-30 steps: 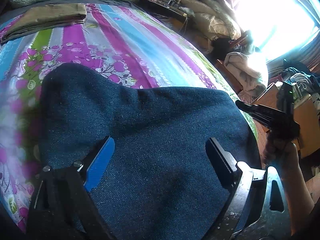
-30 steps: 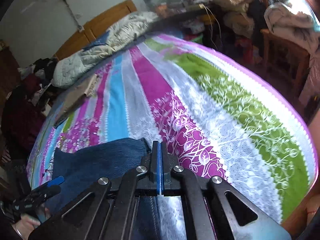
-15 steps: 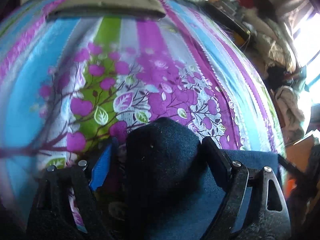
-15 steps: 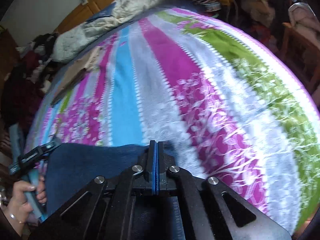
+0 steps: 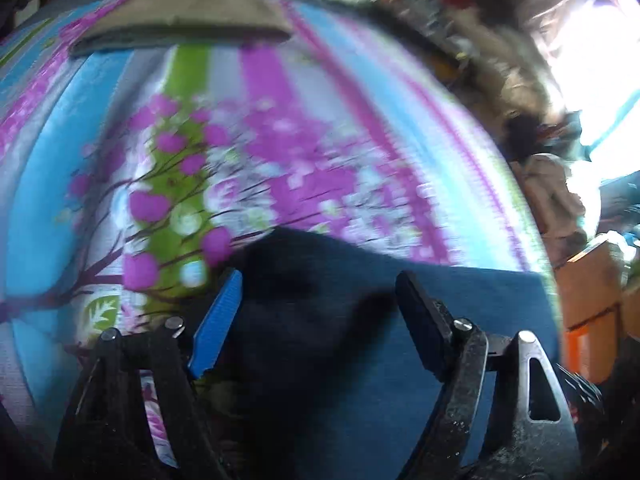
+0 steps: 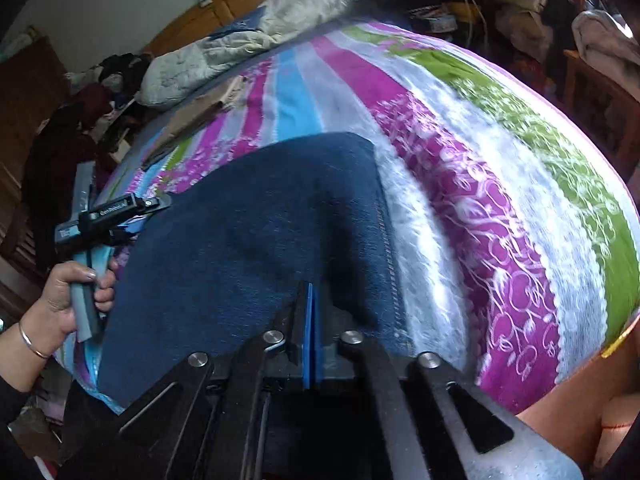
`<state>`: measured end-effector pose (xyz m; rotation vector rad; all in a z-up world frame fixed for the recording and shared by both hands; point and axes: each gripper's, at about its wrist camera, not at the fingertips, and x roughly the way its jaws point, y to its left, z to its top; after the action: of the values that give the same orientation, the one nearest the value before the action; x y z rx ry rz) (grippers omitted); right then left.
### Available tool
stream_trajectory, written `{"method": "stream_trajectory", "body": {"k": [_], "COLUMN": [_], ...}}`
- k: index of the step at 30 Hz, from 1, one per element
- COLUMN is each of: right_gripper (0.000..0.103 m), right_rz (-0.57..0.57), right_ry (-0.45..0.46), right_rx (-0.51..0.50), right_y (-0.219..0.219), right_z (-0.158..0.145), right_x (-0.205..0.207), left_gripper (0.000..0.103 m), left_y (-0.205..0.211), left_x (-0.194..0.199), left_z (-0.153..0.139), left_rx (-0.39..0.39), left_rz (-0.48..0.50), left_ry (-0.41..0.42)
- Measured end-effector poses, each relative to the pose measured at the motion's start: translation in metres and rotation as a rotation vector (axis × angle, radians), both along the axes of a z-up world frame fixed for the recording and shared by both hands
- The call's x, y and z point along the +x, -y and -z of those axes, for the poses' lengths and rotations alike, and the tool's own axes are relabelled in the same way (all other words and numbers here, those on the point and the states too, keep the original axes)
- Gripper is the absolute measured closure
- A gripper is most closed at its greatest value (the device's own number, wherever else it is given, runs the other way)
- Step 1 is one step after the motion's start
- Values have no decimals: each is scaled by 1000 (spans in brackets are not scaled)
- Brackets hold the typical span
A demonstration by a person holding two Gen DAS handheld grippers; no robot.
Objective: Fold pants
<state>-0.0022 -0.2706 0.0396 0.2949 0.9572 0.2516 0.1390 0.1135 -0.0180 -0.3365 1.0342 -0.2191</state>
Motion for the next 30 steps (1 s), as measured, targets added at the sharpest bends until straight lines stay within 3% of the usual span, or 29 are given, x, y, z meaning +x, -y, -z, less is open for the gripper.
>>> {"method": "stream_trajectory", "body": {"k": [2,4,6,9,11,13,14,15,17,19,21,23,24,25,27,30], "right_gripper": [103,91,91,91,91,92,102,103,103,101,91,74,57,47,39,38], "right_rz": [72,83,51,-3,-42,-29,-18,-4,29,30,17,-1,-4,-9,-48,-134], "right_ry": [43,120,170,220,207,124,55,37,21,42,106,143,154,162,167,133], "right_rx": [-18,-35,-9,2,3,13,18,61,133,109,82,69,51,21,-20,-24], "right_y": [13,16,12,1,-6,-5,-1,5,15,14,14,20,23,25,25,21], "right_z": [-10,-32,-48,-57,-46,-18,2,15,14,0,-18,-29,-33,-34,-34,-24], "right_x": [-15,-39,-64,-93,-94,-86,-79,-77,-78,-79,-83,-81,-79,-75,-63,-39], "left_gripper": [29,28,27,18,18,20,20,26,34,35,35,32,30,26,23,23], "left_y": [-19,-39,-47,-38,-21,3,12,17,16,14,9,-8,-17,-28,-45,-49], "left_x": [-2,-22,-52,-115,-153,-170,-173,-181,-183,-173,-164,-156,-152,-150,-147,-135], "left_z": [-9,-33,-60,-82,-71,-39,-17,0,8,4,-7,-19,-24,-27,-26,-10], "left_rx": [-113,-243,-288,-331,-359,-387,-377,-362,-323,-320,-330,-326,-332,-346,-348,-332], "left_rz": [-44,-66,-17,116,209,275,296,304,304,309,283,227,196,163,111,111], "left_ry": [4,93,176,255,240,160,117,98,184,160,119,133,146,157,151,78]}}
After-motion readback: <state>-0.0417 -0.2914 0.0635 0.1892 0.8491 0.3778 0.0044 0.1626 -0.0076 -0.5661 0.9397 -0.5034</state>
